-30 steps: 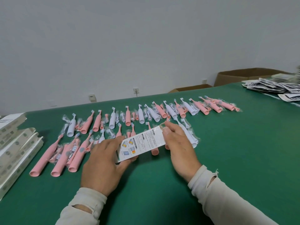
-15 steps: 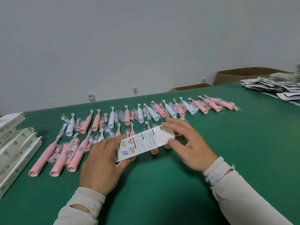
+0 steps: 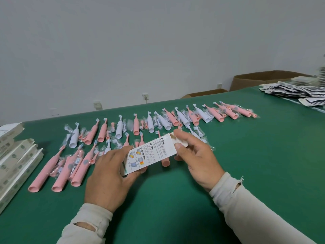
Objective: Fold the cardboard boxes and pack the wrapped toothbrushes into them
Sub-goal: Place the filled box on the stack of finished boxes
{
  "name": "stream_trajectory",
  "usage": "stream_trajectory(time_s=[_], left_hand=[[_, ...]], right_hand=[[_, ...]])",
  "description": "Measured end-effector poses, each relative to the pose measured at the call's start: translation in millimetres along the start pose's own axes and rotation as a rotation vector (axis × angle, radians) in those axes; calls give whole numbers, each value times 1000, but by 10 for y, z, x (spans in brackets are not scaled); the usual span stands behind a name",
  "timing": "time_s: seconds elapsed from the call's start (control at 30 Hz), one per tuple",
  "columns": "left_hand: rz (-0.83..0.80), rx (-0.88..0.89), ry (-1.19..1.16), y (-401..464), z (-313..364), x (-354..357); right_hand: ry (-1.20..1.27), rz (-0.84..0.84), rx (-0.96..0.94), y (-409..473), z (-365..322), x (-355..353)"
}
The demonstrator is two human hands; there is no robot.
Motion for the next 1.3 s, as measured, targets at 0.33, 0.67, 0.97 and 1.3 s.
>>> stream_trajectory(time_s=[0.33,0.67,0.97,1.3], left_hand=[[1,-11,-25,-1,-43,30],[-9,-39,-5,6,-11,-20],[-19,-26,49,1,0,-11],[-8,-10,82,7,9,-15]], right_hand=[[-129,4,-55,-49,-50,50],[81,136,-61,-10,-38,-73],[-4,174,-59,-30,-68,-91],[-10,195,-32,-21,-40,-90]])
Point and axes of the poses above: each hand's wrist, its own y-axis towards the middle knuckle, its own x-axis out of the palm, z = x × y, the point moved 6 cm from there along y, towards the middle knuckle, and after that the axes turned 6 degrees about x, right-handed, at the moved point
